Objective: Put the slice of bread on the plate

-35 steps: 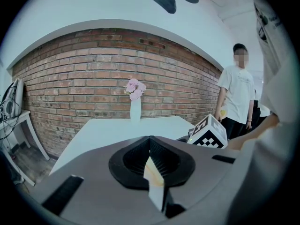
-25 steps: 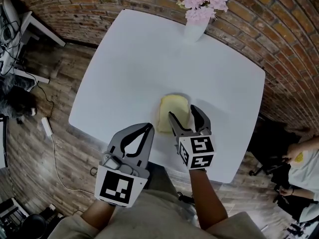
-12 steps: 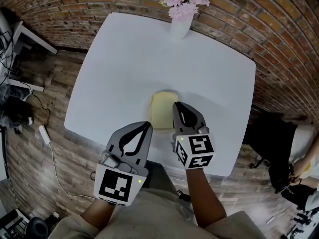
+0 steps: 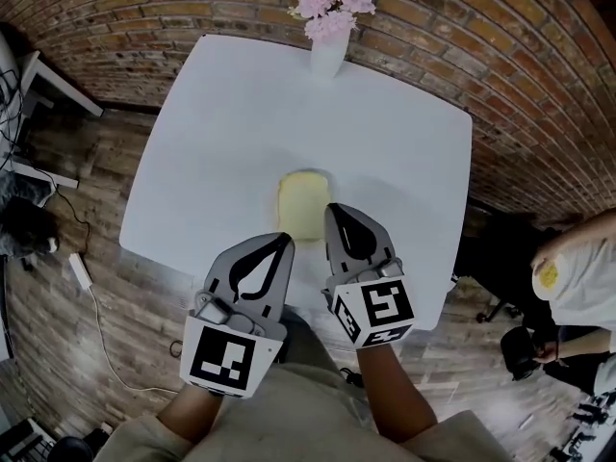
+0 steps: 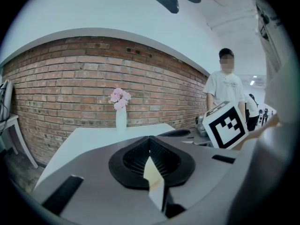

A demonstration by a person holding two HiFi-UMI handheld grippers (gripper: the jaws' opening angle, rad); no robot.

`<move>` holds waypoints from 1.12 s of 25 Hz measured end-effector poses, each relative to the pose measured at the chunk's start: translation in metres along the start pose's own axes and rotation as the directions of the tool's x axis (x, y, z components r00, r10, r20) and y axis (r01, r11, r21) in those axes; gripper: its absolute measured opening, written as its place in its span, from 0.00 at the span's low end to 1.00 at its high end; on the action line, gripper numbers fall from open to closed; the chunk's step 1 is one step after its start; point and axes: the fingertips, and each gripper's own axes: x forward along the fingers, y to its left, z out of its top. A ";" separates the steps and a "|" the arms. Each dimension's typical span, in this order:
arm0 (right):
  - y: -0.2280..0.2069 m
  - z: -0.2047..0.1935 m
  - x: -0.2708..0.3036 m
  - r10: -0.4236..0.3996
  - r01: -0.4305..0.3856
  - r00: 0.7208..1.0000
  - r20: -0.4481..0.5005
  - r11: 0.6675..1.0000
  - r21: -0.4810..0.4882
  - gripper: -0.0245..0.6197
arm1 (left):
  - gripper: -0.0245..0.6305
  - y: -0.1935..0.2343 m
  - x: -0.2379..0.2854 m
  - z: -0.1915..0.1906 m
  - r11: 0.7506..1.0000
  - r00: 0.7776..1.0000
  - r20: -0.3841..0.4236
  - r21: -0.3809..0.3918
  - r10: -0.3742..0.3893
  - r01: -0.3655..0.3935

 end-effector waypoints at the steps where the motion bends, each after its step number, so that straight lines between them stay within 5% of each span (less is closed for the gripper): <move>1: 0.004 0.003 -0.006 0.006 -0.006 1.000 0.012 1.000 -0.002 0.05 | 0.05 -0.004 -0.003 0.001 1.000 1.000 0.006 0.003 -0.001 0.001; 14: 0.051 0.036 -0.097 0.044 -0.033 0.992 0.120 0.996 -0.089 0.05 | 0.05 -0.050 -0.047 0.019 0.999 0.997 0.071 0.029 -0.015 0.013; 28: 0.082 0.074 -0.158 0.063 -0.047 0.971 0.230 0.996 -0.074 0.05 | 0.05 -0.077 -0.091 0.051 0.997 0.989 0.145 0.081 -0.025 0.014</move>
